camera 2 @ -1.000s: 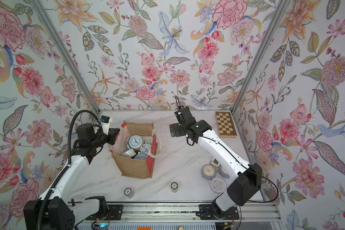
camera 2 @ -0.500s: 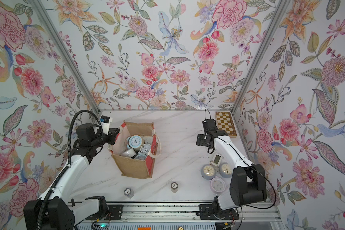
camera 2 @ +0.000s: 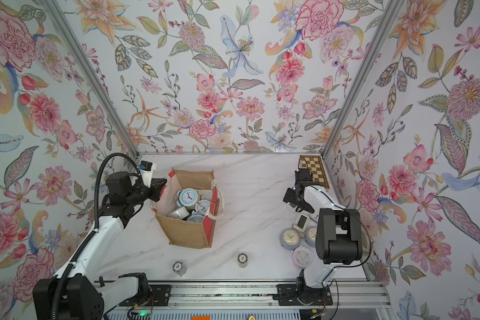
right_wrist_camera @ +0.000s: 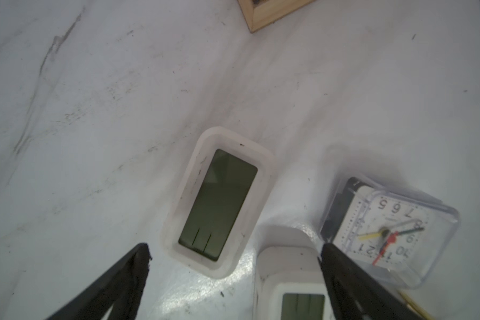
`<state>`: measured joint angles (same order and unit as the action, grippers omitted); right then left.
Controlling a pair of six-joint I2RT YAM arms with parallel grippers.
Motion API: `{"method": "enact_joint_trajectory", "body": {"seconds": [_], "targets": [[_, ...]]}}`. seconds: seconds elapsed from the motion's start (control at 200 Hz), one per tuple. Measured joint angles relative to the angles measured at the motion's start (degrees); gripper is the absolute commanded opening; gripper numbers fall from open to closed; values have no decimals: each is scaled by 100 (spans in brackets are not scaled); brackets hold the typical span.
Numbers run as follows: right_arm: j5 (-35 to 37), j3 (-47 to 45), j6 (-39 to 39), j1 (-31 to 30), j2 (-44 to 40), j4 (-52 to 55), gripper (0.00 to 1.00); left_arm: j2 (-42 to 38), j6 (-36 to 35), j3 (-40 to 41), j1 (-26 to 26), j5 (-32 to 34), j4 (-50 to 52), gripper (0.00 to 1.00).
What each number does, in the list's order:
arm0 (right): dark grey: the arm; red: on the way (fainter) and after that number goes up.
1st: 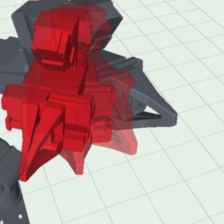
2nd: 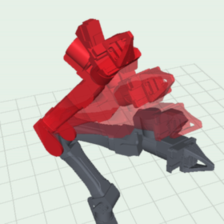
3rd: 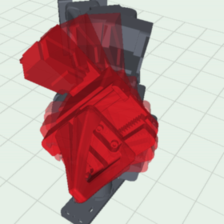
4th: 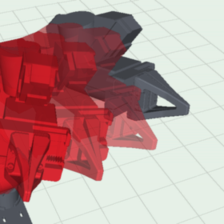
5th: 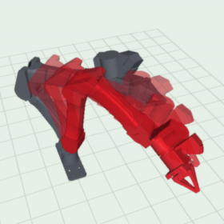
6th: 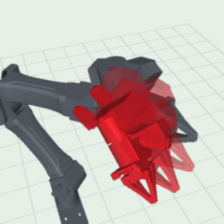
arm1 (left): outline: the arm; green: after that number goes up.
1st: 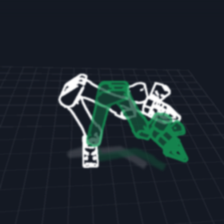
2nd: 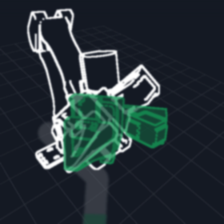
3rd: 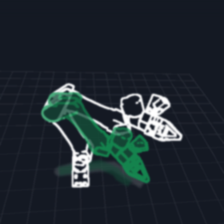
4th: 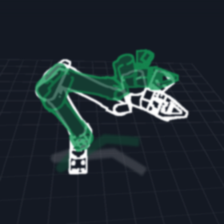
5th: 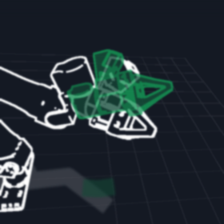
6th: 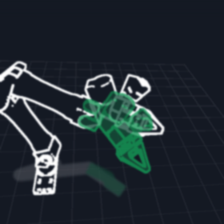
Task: Put the alarm clock into the canvas bag
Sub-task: Pick up the alarm from the center of the board.
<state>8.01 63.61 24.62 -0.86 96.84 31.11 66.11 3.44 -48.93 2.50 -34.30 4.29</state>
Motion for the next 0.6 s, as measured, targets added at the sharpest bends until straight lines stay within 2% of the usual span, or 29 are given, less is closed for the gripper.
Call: {"method": "enact_joint_trajectory", "body": {"seconds": [0.285,0.6], "targets": [[-225,146,138,0,610,-271,91,0,0,0,0,2,0,0],[-310,380,116,-7,879,-372,85,0,0,0,-2,2,0,0]]}}
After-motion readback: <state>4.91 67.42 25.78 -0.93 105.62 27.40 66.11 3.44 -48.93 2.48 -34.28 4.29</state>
